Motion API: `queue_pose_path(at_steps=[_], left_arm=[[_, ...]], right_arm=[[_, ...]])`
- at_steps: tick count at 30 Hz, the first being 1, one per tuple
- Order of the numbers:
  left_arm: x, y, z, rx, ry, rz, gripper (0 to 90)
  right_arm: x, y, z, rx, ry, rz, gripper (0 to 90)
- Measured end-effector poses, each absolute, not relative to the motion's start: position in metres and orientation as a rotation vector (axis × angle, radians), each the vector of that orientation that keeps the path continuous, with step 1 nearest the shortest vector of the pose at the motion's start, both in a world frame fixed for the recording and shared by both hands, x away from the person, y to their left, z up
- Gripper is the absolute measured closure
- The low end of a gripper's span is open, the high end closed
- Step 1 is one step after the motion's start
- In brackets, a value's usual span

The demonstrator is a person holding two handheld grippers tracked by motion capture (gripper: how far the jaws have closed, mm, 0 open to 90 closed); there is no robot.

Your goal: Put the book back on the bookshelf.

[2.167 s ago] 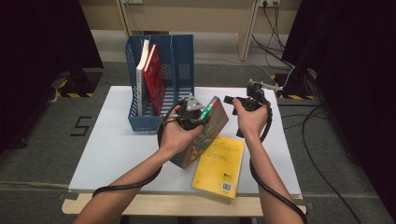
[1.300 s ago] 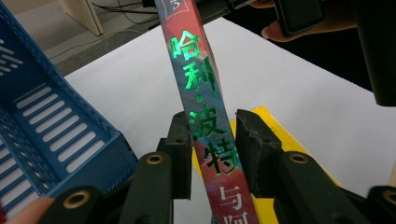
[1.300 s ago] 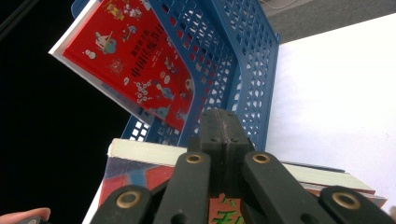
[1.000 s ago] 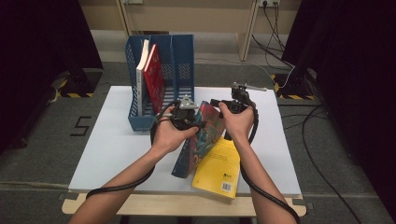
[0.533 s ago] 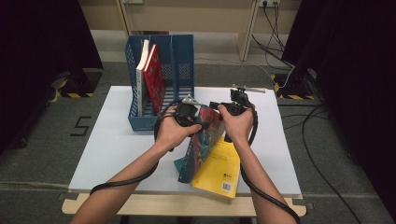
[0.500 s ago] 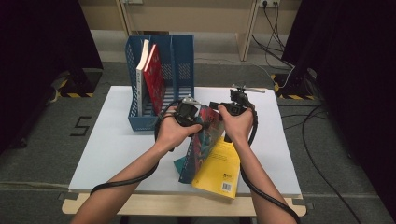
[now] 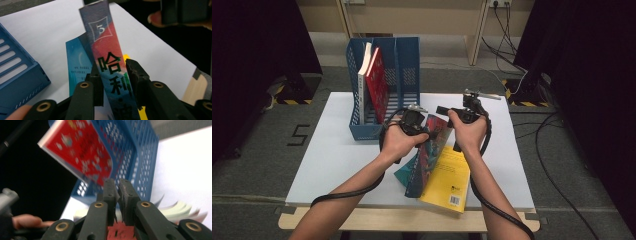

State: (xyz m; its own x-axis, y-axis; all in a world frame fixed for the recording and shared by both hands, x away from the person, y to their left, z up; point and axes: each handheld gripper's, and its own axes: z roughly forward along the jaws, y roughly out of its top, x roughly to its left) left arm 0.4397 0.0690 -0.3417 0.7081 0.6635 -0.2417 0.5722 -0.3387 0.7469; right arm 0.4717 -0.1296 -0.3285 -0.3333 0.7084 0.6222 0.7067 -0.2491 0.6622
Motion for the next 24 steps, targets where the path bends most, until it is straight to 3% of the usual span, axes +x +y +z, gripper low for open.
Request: queue_pose_path(at_steps=[9, 24], left_arm=[[0.427, 0.093, -0.323, 1.996, 0.882, 0.154, 74.1], [0.427, 0.133, -0.309, 1.968, 0.880, 0.237, 74.1]], right_arm=[[0.460, -0.176, -0.310, 1.806, 1.688, 1.766, 81.2], [0.464, -0.186, -0.359, 1.917, 1.802, 1.612, 77.4]])
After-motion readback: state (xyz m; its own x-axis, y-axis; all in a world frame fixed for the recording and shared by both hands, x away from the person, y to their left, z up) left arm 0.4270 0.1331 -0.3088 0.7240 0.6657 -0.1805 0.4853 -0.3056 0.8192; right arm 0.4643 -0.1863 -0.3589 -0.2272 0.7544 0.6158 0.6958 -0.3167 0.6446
